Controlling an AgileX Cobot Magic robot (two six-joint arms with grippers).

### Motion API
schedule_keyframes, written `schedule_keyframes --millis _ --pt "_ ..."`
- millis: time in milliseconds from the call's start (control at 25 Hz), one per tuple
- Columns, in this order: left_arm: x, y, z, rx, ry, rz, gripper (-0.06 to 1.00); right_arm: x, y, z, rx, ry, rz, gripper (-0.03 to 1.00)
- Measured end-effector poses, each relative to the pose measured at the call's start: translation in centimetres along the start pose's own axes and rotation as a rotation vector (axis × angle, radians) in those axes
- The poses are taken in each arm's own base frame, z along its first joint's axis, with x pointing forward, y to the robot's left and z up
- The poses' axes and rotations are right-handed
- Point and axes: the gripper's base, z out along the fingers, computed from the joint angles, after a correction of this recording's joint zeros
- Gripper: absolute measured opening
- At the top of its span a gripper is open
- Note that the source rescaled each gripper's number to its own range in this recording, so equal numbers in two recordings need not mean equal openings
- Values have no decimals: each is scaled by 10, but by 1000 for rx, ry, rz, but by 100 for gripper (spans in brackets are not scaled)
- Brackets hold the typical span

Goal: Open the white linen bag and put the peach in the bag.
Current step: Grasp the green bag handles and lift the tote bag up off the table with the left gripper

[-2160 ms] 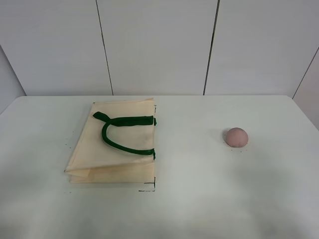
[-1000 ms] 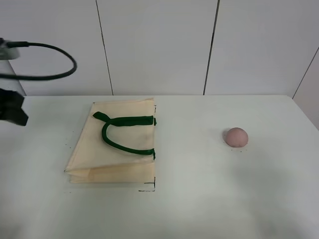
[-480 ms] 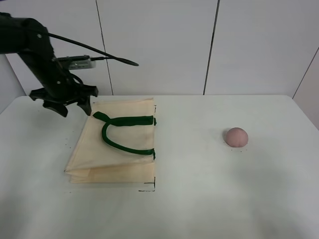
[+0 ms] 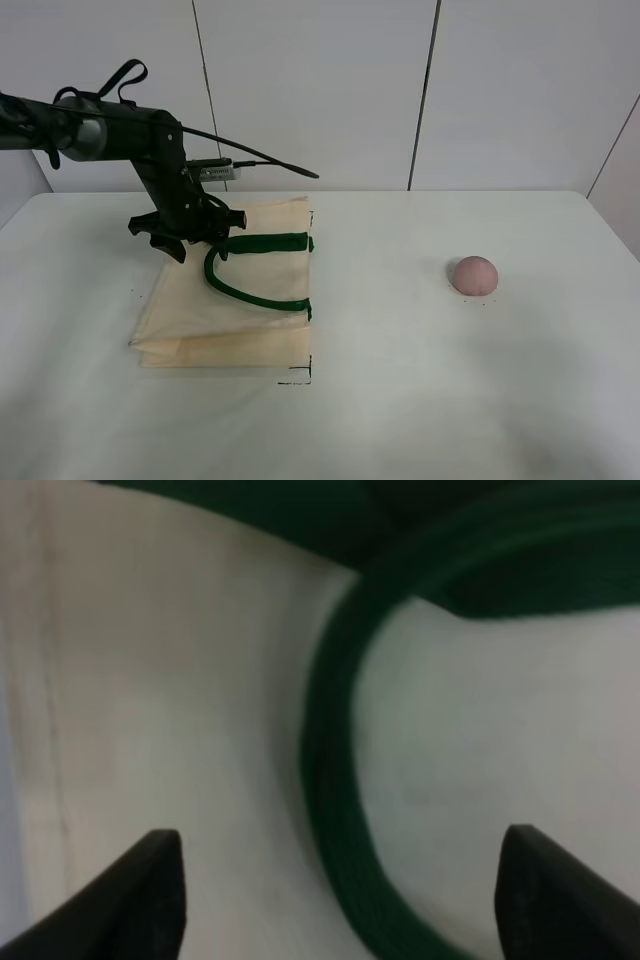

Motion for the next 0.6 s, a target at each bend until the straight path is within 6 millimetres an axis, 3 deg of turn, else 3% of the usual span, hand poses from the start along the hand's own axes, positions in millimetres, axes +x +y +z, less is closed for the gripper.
schedule_keyframes --millis 320,480,600 --pt "-1 0 45 -12 9 -7 87 0 0 0 0 0 0 100" --pt "-1 0 52 -13 15 -8 86 0 0 0 0 0 0 100" --pt "-2 -1 52 -9 11 -11 72 0 0 0 0 0 0 100"
